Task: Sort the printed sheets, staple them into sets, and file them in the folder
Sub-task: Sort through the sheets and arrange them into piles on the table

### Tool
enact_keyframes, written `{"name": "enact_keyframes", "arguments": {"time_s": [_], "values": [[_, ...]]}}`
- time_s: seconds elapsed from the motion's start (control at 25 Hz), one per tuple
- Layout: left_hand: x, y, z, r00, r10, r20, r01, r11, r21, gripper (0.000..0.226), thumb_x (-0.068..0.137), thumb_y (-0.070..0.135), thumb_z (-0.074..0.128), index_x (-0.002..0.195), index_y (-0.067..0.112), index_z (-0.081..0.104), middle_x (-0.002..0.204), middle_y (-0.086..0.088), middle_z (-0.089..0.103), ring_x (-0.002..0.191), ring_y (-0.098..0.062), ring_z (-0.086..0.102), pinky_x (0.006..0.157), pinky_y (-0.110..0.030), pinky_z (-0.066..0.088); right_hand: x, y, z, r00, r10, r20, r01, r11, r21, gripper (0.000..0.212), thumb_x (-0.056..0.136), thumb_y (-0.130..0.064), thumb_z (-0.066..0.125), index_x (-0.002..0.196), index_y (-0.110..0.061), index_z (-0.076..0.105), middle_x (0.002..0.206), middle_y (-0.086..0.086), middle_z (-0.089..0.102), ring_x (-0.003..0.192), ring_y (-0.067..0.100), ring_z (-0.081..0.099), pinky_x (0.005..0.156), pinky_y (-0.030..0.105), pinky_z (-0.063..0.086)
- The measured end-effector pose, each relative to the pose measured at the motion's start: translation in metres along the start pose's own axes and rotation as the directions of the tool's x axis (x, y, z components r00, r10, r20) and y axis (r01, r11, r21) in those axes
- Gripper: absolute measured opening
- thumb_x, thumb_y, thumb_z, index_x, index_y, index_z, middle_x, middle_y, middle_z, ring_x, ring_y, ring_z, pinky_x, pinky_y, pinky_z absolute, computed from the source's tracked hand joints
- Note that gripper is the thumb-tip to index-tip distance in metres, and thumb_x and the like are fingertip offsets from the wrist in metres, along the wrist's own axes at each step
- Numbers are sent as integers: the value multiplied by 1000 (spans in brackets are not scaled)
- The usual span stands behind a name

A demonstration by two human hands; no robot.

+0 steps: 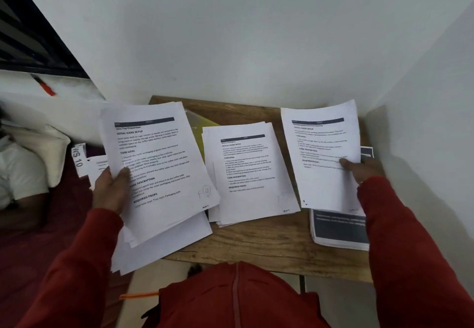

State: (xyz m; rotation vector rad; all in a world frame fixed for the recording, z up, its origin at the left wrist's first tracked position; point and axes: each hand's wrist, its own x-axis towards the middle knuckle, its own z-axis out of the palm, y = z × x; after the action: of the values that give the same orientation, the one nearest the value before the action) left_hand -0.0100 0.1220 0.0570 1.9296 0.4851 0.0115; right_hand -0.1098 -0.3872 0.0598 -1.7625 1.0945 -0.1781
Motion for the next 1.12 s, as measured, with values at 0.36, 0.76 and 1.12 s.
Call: {"name": "enact_keyframes", "arguments": {"time_s": [0.36,0.76,1.12], "values": [[-24,-14,34,993,-82,86,83,996,-10,33,98,18,53,128,5,58,117,-9,61,111,-28,57,97,-33,40,-44,0,137,972,-130,196,204,879,-430,46,80,-37,72,117,-9,66,125,12,59,116,34,54,95,39,47],[-24,-17,19,992,-97,80,101,994,-51,35,99,17,51,132,6,55,119,-7,59,107,-22,55,95,-31,39,-37,-3,135,968,-199,153,247,865,-436,42,85,-20,72,119,2,61,121,19,63,106,35,59,82,29,41],[-9,-21,14,992,-91,92,90,996,22,36,98,20,52,131,7,56,129,-14,59,117,-33,56,99,-36,40,-12,-14,63,934,-330,-134,305,936,-176,51,80,-4,72,128,-4,55,118,16,63,102,27,60,79,22,41]]}}
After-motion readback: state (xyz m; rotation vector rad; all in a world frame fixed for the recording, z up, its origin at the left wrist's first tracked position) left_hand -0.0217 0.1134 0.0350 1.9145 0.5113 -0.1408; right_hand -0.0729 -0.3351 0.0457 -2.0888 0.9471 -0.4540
